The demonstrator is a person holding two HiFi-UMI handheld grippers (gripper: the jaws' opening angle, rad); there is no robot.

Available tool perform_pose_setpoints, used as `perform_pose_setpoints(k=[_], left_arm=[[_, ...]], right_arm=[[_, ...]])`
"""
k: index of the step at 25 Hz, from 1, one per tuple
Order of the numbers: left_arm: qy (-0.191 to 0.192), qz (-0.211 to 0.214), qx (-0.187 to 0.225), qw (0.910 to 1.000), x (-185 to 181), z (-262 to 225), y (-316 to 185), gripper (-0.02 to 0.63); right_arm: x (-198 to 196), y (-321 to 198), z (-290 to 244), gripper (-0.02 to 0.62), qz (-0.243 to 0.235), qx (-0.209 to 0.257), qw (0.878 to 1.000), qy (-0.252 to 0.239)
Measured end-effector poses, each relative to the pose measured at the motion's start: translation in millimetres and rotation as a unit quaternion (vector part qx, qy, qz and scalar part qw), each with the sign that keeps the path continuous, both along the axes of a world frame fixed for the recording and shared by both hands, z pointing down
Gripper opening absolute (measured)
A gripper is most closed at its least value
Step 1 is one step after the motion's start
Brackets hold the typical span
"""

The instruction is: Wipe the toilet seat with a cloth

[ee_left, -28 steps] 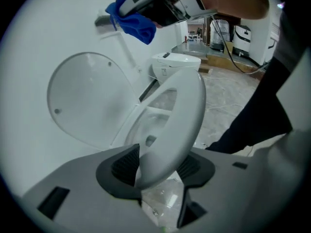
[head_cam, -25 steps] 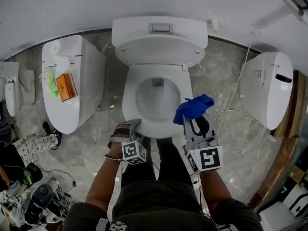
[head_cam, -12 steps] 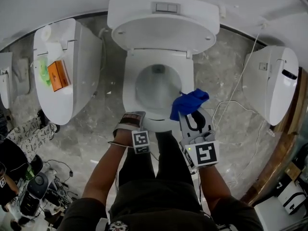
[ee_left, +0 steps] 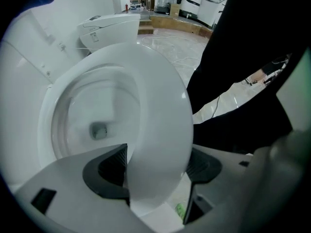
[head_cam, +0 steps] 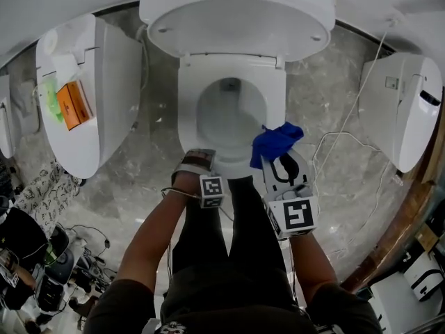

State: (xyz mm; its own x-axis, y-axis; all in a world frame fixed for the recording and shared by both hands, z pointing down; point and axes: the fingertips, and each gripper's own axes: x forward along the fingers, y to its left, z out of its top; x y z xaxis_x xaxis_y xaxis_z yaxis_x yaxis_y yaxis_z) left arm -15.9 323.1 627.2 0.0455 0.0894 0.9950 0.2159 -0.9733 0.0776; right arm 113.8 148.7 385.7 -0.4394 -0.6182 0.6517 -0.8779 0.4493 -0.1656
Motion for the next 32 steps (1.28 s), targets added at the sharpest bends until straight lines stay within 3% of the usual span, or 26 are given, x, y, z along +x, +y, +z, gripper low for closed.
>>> perform_pose_setpoints(k=[16, 22, 24, 26, 28, 29, 30, 32], left_arm=[[-0.017, 0.015, 0.026, 0.9994, -1.3, 63.1, 0.8, 0.33], [0.034, 0.004, 0.073, 0.9967, 1.8, 48.2, -2.1, 0.33], [0.063, -0.02, 0.082, 0.9945, 2.7, 32.5, 1.0, 0.33], [0.089, -0.072, 0.075, 0.9906, 0.8, 11.2, 3.9, 0.33], [0.114, -0.17, 0.057, 0.9772, -5.3, -13.0, 0.0, 0.33], [0.124, -0.23, 0.044, 0.9641, -9.8, -24.0, -3.4, 0.328], [0.136, -0.293, 0.029, 0.9461, -14.2, -34.8, -7.7, 0.325], [0.165, -0.404, 0.009, 0.8996, -22.0, -57.0, -23.0, 0.278]], right_arm=[[-6.1, 8.7, 32.2, 0.087, -0.003, -0.022, 1.0, 0.011], [-10.9, 7.8, 34.9, 0.087, -0.007, -0.026, 1.0, 0.017], [-11.5, 7.9, 37.8, 0.087, -0.011, -0.028, 0.999, 0.019], [-13.2, 9.0, 43.9, 0.087, -0.017, -0.035, 0.999, 0.02], [-19.4, 7.0, 50.7, 0.089, -0.026, -0.043, 0.998, 0.022], [-23.8, 4.8, 54.1, 0.087, -0.031, -0.045, 0.998, 0.024], [-28.0, 3.0, 58.5, 0.087, -0.036, -0.044, 0.998, 0.026], [-38.3, -2.5, 66.4, 0.087, -0.051, -0.041, 0.997, 0.029]])
